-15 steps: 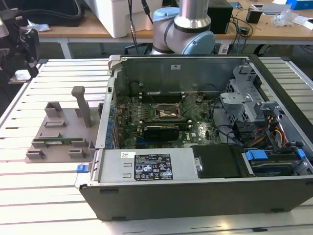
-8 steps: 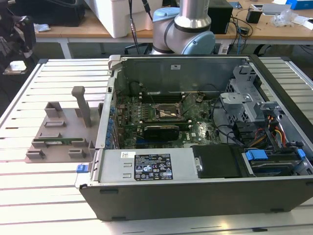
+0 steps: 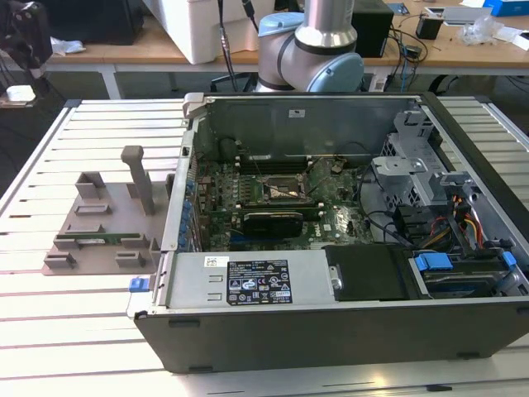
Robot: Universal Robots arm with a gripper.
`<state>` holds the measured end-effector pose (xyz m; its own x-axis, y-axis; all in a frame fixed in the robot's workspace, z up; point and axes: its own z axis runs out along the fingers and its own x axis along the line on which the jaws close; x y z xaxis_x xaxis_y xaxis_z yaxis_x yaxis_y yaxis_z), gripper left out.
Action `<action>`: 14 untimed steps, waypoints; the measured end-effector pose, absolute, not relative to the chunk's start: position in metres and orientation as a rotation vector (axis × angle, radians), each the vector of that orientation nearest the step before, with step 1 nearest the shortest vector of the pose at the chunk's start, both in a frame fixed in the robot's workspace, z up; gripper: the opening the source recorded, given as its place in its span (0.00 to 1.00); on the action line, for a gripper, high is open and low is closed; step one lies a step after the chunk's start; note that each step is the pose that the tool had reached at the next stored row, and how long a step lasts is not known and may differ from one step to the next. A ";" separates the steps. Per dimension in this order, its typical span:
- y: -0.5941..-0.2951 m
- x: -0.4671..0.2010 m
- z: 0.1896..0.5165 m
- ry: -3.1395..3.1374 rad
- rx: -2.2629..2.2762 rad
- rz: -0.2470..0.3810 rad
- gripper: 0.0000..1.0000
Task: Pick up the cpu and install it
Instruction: 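Pick up the cpu and move it towards the insertion slot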
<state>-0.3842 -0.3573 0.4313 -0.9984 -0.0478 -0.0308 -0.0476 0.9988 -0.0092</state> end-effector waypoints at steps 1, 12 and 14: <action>-0.357 -0.384 0.435 3.109 -0.074 -0.013 0.54; -0.357 -0.358 0.436 3.110 -0.074 0.009 0.54; -0.357 -0.339 0.436 3.110 -0.074 0.009 0.54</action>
